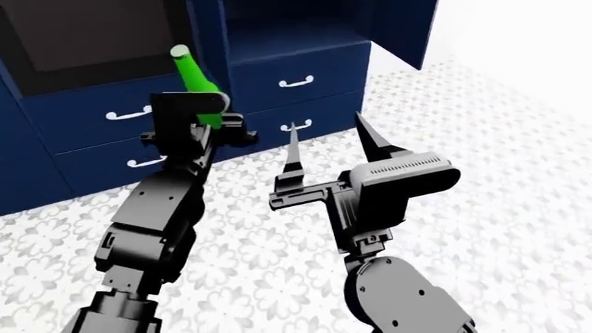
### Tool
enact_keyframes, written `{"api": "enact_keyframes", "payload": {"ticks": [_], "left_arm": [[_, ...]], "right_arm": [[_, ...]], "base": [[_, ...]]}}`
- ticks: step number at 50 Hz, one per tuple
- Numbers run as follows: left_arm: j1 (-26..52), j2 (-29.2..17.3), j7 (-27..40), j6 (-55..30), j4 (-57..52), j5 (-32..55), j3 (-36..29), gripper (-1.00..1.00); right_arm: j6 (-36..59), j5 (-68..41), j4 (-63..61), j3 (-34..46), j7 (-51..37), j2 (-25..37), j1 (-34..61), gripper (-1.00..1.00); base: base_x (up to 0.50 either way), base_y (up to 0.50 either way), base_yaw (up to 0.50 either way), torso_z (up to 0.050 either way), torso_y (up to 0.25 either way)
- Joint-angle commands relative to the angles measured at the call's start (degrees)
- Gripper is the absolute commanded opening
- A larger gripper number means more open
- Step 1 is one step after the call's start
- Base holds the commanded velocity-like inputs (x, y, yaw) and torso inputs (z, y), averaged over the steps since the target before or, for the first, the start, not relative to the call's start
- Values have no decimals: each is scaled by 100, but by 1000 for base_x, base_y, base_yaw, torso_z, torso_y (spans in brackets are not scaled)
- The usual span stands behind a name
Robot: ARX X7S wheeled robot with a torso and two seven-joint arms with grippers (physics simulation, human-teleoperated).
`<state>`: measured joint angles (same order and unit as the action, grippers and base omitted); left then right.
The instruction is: Pick the beer from the counter and place it in the cabinet.
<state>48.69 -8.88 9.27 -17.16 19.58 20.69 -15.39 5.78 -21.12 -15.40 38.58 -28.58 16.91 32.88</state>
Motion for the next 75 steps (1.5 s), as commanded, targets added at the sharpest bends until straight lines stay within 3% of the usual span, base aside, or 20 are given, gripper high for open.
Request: {"api": "enact_keyframes", "payload": {"ticks": [1, 21, 40, 55, 75], "left_arm": [[441, 399, -57, 467, 1094, -167, -295, -100], [432, 300, 83, -106, 451, -158, -621, -100], [355, 251, 128, -35, 451, -158, -770, -100], [265, 110, 263, -429, -195, -84, -892, -100], [247, 23, 373, -550, -448, -54, -980, -100]], "right_arm": [[-87, -79, -47, -119, -25, 146, -97, 100], [98, -153, -119, -221, -169, 206, -12, 100], [74, -297, 38, -374, -245, 250, -76, 100], [879, -872, 116, -572, -233, 448, 248, 100], [865, -970, 136, -622, -175, 451, 348, 100]], "base": [[0, 0, 500, 0, 0], [1, 0, 500, 1, 0], [19, -4, 500, 0, 0], [57, -132, 0, 0, 0], [278, -375, 0, 0, 0]]}}
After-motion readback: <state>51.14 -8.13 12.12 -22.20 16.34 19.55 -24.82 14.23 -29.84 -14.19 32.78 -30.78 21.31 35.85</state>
